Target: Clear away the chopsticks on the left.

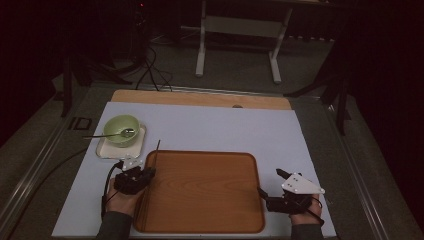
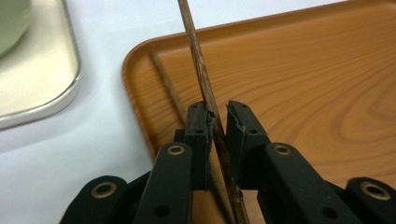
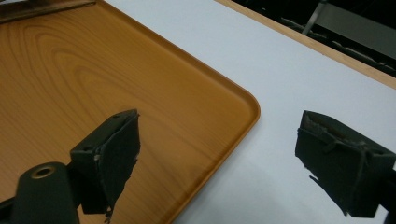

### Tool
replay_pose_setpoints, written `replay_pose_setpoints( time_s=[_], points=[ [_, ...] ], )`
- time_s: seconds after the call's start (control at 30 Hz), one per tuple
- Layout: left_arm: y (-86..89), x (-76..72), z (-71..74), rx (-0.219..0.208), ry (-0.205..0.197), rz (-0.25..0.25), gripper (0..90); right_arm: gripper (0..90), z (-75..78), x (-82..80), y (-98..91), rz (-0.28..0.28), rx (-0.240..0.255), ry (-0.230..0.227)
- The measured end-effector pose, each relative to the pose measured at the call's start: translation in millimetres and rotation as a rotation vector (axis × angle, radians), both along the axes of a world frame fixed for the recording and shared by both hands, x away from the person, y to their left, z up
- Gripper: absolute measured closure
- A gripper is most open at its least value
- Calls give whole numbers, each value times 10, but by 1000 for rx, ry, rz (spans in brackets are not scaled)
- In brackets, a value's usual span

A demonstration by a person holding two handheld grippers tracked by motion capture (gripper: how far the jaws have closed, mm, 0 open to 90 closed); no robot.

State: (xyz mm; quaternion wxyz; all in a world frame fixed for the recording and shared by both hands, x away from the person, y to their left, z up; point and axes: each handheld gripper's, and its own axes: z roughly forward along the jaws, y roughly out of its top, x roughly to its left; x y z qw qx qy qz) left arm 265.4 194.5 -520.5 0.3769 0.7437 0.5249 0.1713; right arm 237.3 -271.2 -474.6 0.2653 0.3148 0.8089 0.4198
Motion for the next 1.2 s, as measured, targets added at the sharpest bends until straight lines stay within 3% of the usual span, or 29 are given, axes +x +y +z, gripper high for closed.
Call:
replay_pose_setpoints(
  time_s=[0.2, 0.6, 0.77, 0.9, 1.2],
  points=[
    [36, -34, -48, 3, 17, 32, 783, 135, 0, 2, 2, 2, -1, 1],
    [8, -129, -110, 29, 27, 44, 759, 135, 1, 1, 6, 6, 0, 2],
    [-14, -176, -120, 44, 23, 31, 735, 135, 2, 1, 5, 7, 0, 2],
    [-62, -202, -139, 89, 19, 11, 714, 135, 2, 0, 6, 7, 1, 3],
    [-88, -220, -131, 114, 10, -2, 674, 135, 2, 0, 4, 7, 1, 3]
  ],
)
